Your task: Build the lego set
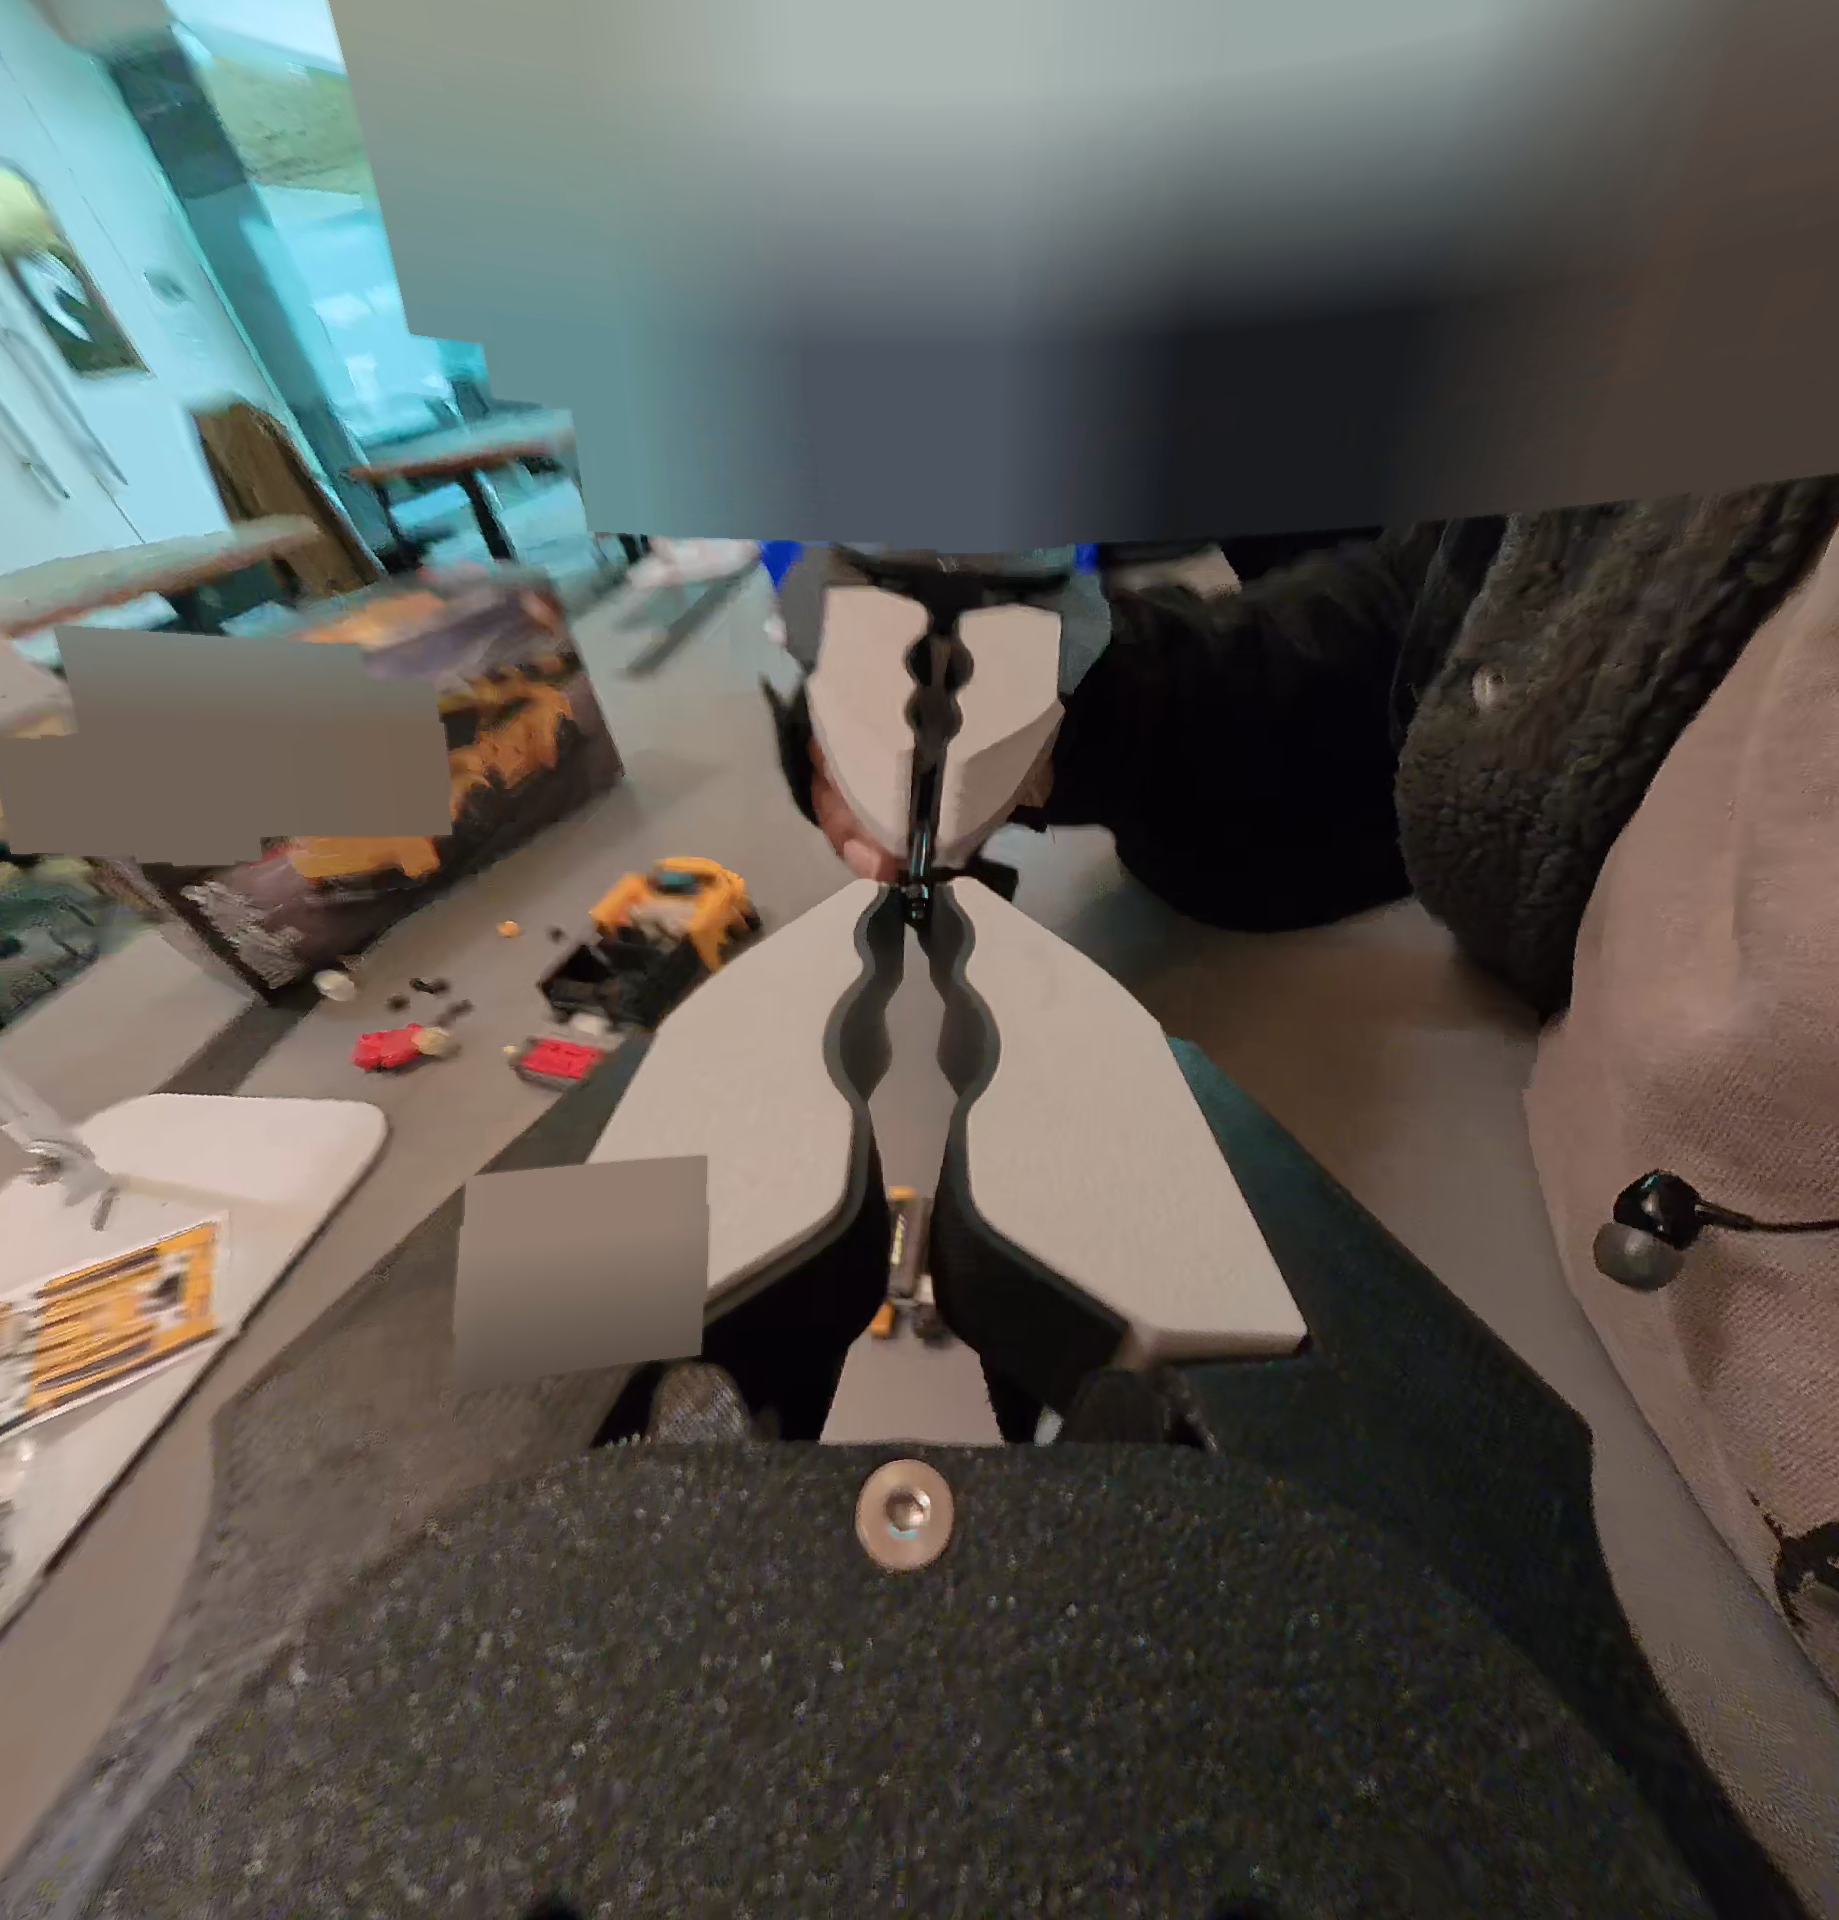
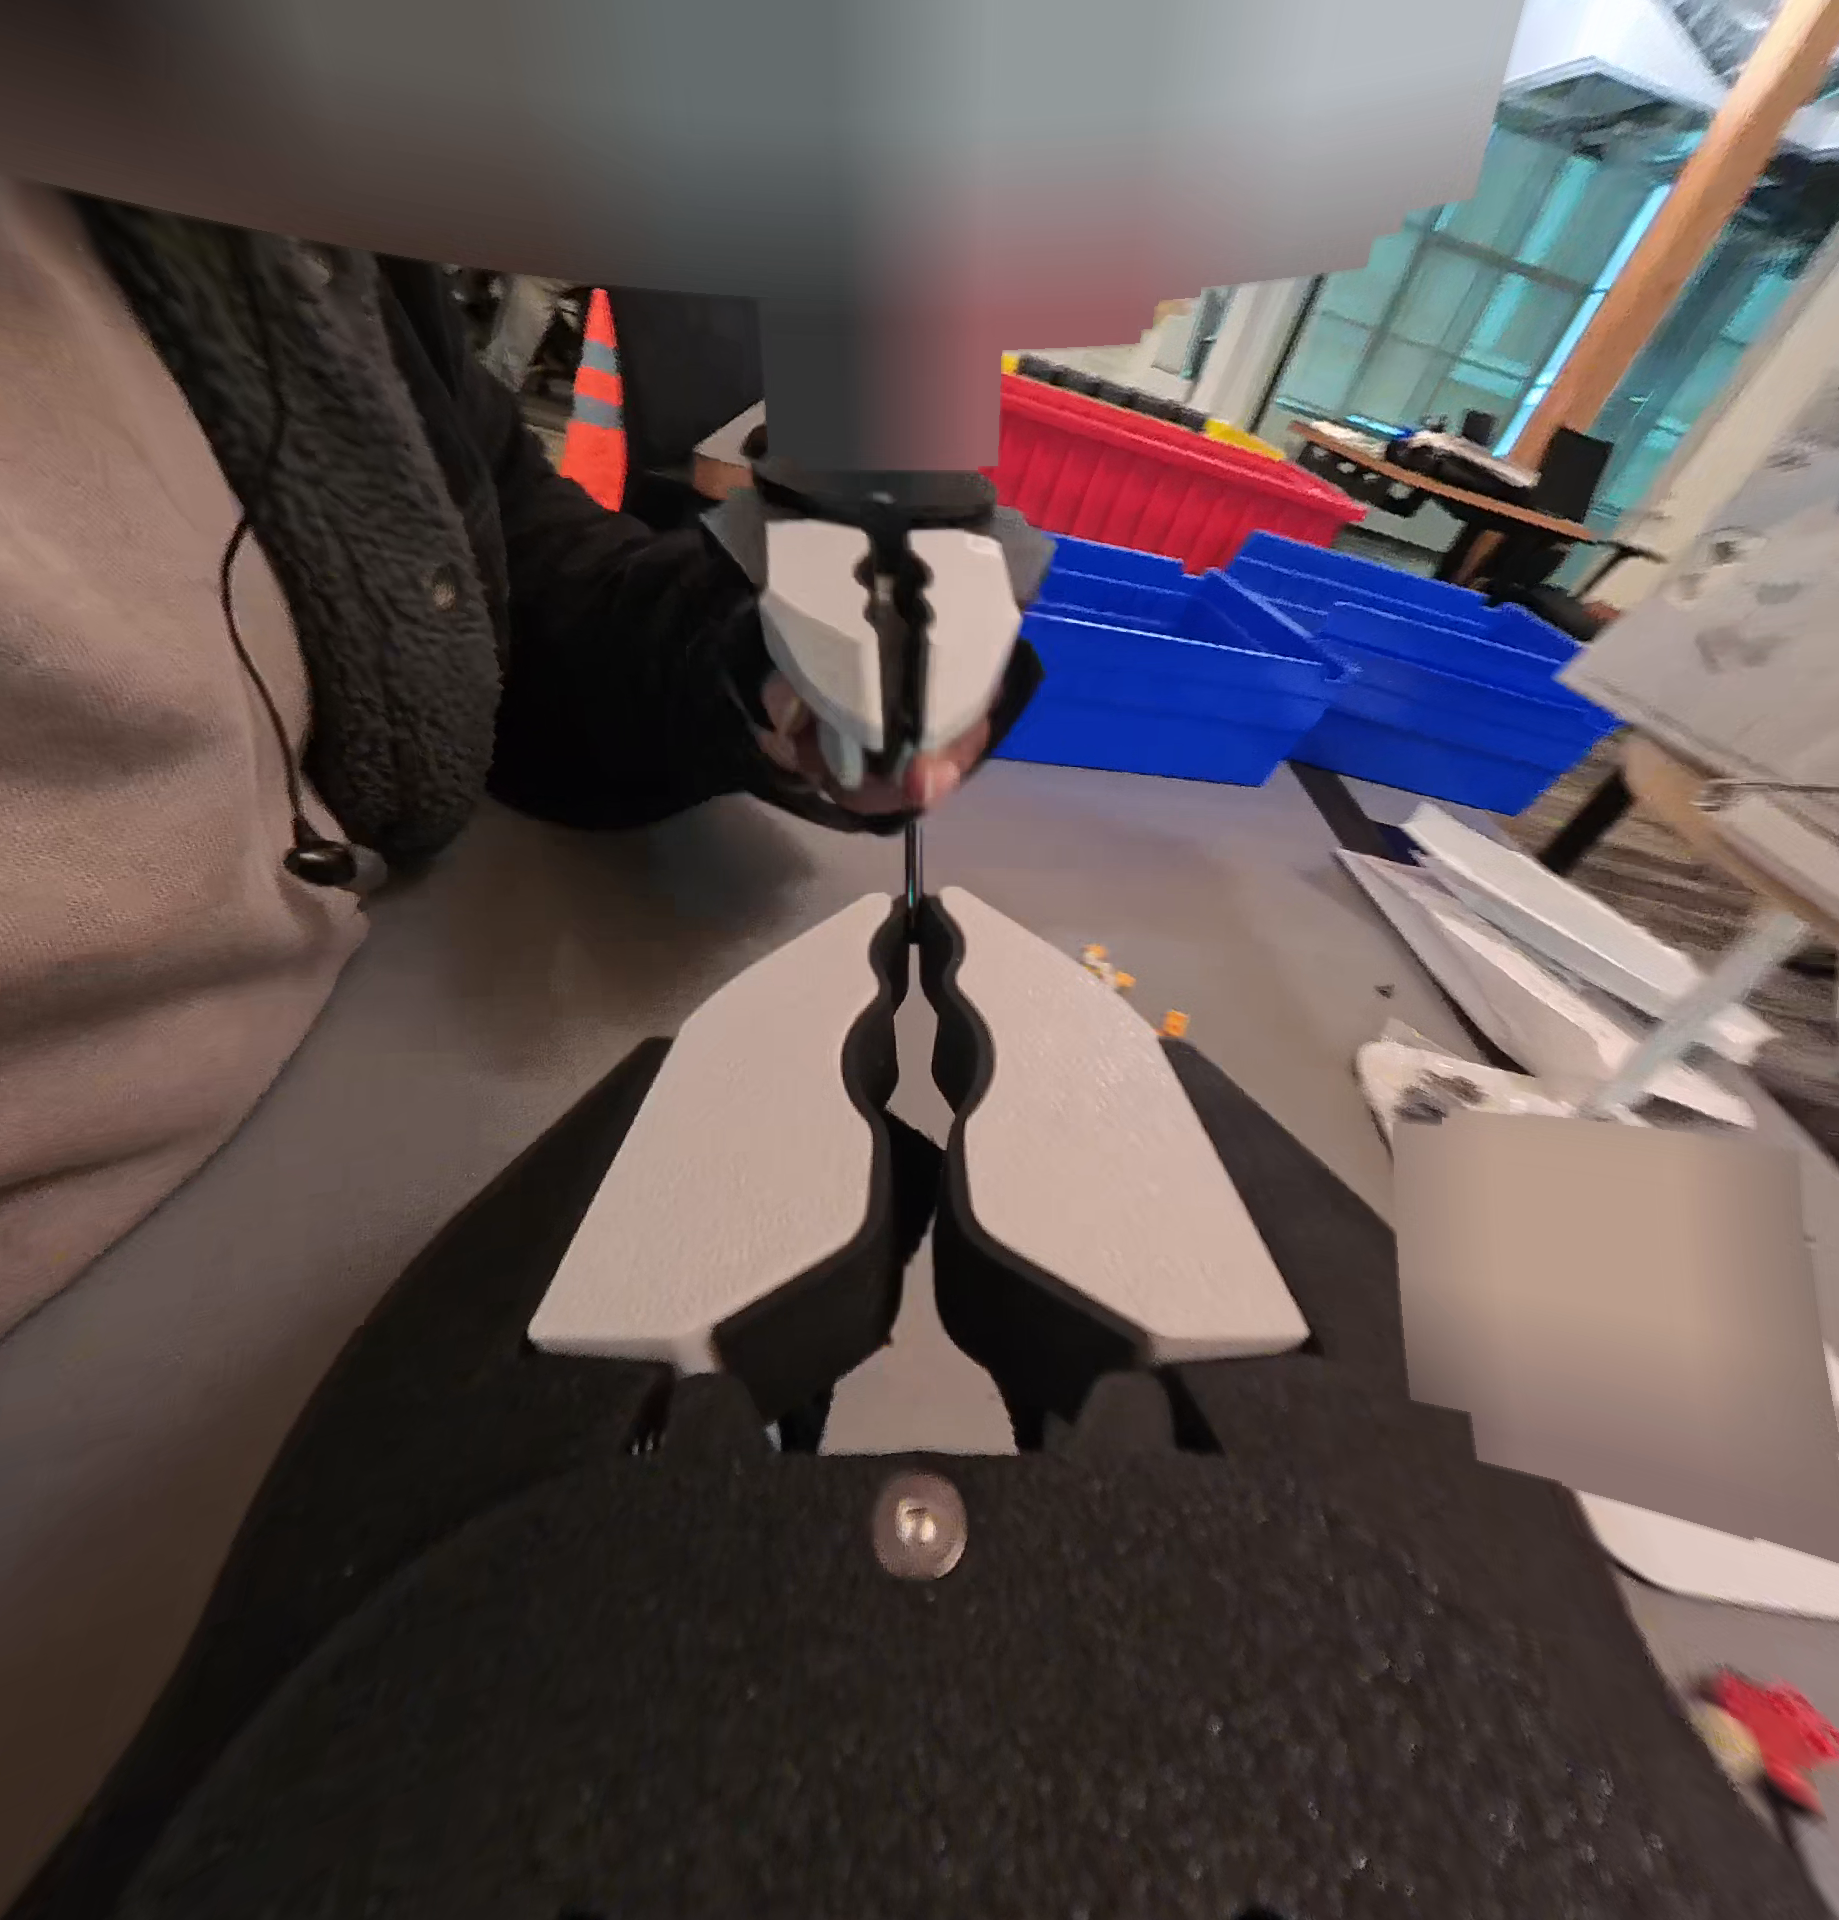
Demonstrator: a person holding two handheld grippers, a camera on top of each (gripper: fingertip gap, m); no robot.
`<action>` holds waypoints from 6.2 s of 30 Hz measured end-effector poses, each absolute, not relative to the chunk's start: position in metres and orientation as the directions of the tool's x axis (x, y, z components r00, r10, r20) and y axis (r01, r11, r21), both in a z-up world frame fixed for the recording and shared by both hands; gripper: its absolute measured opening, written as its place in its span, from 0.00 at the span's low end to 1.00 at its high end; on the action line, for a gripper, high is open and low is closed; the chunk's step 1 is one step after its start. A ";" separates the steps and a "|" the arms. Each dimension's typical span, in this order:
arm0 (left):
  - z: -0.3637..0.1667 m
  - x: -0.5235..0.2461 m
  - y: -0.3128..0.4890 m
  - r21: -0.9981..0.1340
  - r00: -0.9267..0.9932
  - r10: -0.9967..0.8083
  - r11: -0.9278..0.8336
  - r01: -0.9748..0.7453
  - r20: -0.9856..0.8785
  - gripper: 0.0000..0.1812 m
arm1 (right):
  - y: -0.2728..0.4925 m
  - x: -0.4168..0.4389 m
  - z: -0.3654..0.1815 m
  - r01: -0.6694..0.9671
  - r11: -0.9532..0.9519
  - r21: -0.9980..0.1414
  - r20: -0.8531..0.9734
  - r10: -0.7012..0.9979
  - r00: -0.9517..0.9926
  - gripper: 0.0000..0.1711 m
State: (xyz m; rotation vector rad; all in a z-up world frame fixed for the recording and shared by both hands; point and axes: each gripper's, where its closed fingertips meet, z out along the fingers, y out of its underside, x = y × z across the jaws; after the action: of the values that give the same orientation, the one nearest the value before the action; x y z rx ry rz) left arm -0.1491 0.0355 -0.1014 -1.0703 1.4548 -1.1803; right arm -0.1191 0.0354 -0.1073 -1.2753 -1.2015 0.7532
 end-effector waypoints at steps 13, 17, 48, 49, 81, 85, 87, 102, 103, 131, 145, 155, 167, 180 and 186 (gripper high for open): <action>-0.108 -0.145 0.035 -0.986 -0.184 -0.973 0.152 -0.065 -0.138 0.03 | 0.031 -0.131 -0.109 0.182 0.195 -0.964 0.236 0.943 0.237 0.01; -0.109 -0.144 0.032 -0.986 -0.195 -0.971 0.154 -0.066 -0.139 0.03 | 0.031 -0.134 -0.110 0.174 0.190 -0.966 0.229 0.944 0.237 0.01; -0.124 -0.142 0.027 -0.969 -0.228 -0.958 0.208 -0.136 -0.173 0.03 | 0.028 -0.138 -0.126 0.234 0.116 -0.965 0.165 0.965 0.203 0.02; -0.124 -0.142 0.027 -0.969 -0.228 -0.958 0.206 -0.134 -0.172 0.03 | 0.028 -0.138 -0.126 0.229 0.111 -0.967 0.159 0.966 0.202 0.01; -0.121 -0.143 0.029 -0.980 -0.224 -0.965 0.164 -0.110 -0.136 0.03 | 0.031 -0.142 -0.127 0.159 0.056 -0.986 0.089 0.974 0.210 0.01; -0.120 -0.143 0.029 -0.981 -0.225 -0.965 0.162 -0.102 -0.136 0.03 | 0.031 -0.143 -0.130 0.168 0.054 -0.984 0.089 0.974 0.209 0.01; -0.118 -0.143 0.028 -0.981 -0.225 -0.964 0.166 -0.099 -0.140 0.03 | 0.030 -0.144 -0.129 0.158 0.057 -0.986 0.090 0.973 0.210 0.01; -0.123 -0.143 0.029 -0.978 -0.227 -0.964 0.170 -0.125 -0.139 0.03 | 0.030 -0.143 -0.131 0.174 0.056 -0.983 0.093 0.974 0.209 0.01; -0.124 -0.143 0.030 -0.977 -0.227 -0.964 0.172 -0.129 -0.140 0.03 | 0.031 -0.143 -0.131 0.179 0.057 -0.982 0.095 0.973 0.210 0.01; -0.129 -0.142 0.030 -0.972 -0.246 -0.960 0.178 -0.154 -0.137 0.03 | 0.031 -0.144 -0.136 0.202 0.058 -0.978 0.100 0.974 0.204 0.01; -0.130 -0.144 0.036 -0.999 -0.287 -0.958 0.038 -0.038 -0.025 0.03 | 0.037 -0.144 -0.137 0.247 0.059 -0.967 0.124 0.959 0.256 0.01; -0.139 -0.142 0.038 -0.994 -0.268 -0.962 0.066 -0.085 -0.041 0.03 | 0.039 -0.142 -0.140 0.268 0.054 -0.962 0.126 0.958 0.257 0.01; -0.188 -0.146 0.087 -0.919 -0.057 -0.983 -0.140 -0.369 0.173 0.03 | 0.087 -0.100 -0.214 0.511 -0.202 -0.836 0.072 0.882 0.465 0.09; -0.216 -0.142 0.076 -0.753 -0.040 -0.844 -0.455 -0.476 0.535 0.03 | 0.075 -0.127 -0.222 0.553 -0.082 -0.829 0.153 0.918 0.366 0.12; -0.205 -0.139 0.068 -0.744 -0.099 -0.798 -0.500 -0.442 0.595 0.03 | 0.074 -0.131 -0.206 0.522 0.006 -0.853 0.227 0.904 0.362 0.03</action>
State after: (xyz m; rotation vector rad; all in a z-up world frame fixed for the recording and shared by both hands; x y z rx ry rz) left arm -0.1394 0.0684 -0.2055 -1.8693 1.3592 -1.6297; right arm -0.1308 0.0737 -0.2058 -1.6528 -1.2904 0.4936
